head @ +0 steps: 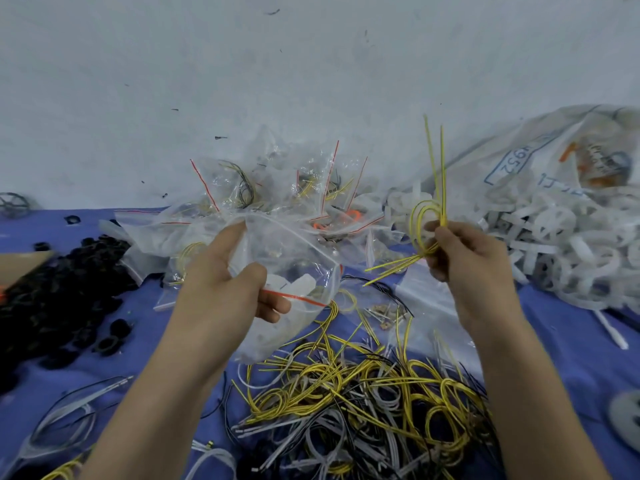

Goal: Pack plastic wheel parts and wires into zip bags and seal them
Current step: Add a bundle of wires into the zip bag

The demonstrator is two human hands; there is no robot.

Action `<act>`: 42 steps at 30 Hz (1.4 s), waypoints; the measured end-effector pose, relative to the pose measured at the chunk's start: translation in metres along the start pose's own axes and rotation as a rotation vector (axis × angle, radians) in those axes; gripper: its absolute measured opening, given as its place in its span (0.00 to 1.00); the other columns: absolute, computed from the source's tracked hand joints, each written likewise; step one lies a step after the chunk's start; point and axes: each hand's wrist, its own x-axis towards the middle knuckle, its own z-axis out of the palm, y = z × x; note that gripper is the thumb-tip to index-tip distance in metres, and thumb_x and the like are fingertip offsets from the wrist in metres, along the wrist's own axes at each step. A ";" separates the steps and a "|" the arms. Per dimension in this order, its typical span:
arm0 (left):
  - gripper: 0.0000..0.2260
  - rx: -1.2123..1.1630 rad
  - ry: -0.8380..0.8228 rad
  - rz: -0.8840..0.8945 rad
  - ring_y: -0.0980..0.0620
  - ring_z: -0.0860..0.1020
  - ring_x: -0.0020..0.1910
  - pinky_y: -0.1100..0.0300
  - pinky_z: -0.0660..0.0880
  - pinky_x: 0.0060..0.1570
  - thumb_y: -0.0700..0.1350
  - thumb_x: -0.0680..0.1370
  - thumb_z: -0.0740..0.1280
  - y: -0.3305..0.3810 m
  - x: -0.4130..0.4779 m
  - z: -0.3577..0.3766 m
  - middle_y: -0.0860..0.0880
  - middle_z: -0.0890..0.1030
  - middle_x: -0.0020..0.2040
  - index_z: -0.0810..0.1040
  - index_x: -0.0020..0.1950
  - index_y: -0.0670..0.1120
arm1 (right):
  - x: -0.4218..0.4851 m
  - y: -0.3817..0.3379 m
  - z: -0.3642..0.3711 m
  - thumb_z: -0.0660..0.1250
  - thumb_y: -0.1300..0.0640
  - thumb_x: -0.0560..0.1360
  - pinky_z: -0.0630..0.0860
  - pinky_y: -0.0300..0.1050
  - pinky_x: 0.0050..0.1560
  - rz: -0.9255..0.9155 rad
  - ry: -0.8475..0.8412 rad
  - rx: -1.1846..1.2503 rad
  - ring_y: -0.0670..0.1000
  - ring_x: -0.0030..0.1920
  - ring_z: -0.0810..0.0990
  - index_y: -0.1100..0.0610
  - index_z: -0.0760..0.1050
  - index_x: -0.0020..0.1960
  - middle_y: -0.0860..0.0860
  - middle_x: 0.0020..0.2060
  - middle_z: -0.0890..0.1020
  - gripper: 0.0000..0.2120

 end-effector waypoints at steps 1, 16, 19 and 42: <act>0.28 0.019 -0.017 -0.009 0.52 0.76 0.21 0.64 0.71 0.21 0.28 0.77 0.54 0.000 -0.001 0.002 0.59 0.83 0.46 0.66 0.71 0.52 | -0.004 -0.010 -0.002 0.60 0.65 0.79 0.65 0.32 0.24 0.008 -0.041 0.078 0.42 0.24 0.70 0.56 0.79 0.42 0.46 0.24 0.77 0.11; 0.27 0.016 -0.157 -0.083 0.51 0.75 0.20 0.64 0.69 0.20 0.26 0.75 0.55 0.011 -0.016 0.016 0.45 0.80 0.31 0.68 0.70 0.47 | -0.058 -0.012 0.055 0.63 0.61 0.76 0.75 0.47 0.47 -0.481 -0.551 -1.057 0.56 0.46 0.80 0.54 0.81 0.54 0.53 0.42 0.83 0.10; 0.27 0.135 -0.262 -0.078 0.52 0.76 0.22 0.63 0.71 0.22 0.28 0.76 0.56 0.010 -0.021 0.024 0.54 0.82 0.29 0.67 0.68 0.55 | -0.066 -0.010 0.057 0.60 0.66 0.72 0.75 0.47 0.44 -0.413 -0.583 -1.269 0.61 0.47 0.78 0.53 0.80 0.54 0.57 0.43 0.79 0.16; 0.27 0.149 -0.335 -0.032 0.52 0.73 0.19 0.65 0.71 0.22 0.29 0.73 0.57 0.017 -0.013 0.007 0.44 0.76 0.20 0.72 0.56 0.61 | -0.053 -0.027 0.126 0.55 0.64 0.80 0.69 0.35 0.40 -0.129 -1.219 -1.331 0.49 0.37 0.72 0.56 0.65 0.33 0.54 0.36 0.74 0.16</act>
